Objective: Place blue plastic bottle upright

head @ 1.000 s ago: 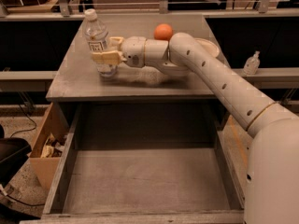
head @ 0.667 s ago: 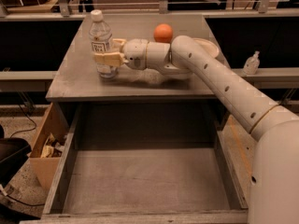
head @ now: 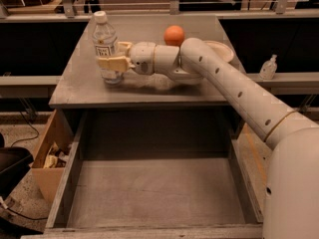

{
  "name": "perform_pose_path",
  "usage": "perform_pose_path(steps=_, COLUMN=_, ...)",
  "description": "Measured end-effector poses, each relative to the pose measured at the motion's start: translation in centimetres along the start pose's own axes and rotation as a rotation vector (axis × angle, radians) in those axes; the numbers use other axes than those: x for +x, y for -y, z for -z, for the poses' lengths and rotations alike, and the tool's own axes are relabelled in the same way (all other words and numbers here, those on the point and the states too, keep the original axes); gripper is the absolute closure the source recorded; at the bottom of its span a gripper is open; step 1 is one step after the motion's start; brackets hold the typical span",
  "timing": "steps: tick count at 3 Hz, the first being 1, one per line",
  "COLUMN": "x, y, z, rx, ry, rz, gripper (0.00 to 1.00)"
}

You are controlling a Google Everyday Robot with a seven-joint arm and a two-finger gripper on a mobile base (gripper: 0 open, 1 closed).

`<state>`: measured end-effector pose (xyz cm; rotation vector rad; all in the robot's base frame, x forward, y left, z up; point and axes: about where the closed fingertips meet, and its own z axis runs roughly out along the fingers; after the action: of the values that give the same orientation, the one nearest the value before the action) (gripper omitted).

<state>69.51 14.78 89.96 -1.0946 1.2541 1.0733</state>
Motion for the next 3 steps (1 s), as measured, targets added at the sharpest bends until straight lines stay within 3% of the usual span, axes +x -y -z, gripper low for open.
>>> perform_pose_path(steps=1, x=-0.05, y=-0.22, z=-0.38, rx=-0.007, ry=0.001, rz=0.000, gripper=0.28)
perform_pose_path(steps=2, x=-0.08, y=-0.36, z=-0.61, rx=-0.011, ry=0.001, rz=0.000, gripper=0.04)
perform_pose_path(steps=3, x=-0.10, y=-0.49, z=-0.83, rx=-0.014, ry=0.002, rz=0.000, gripper=0.00)
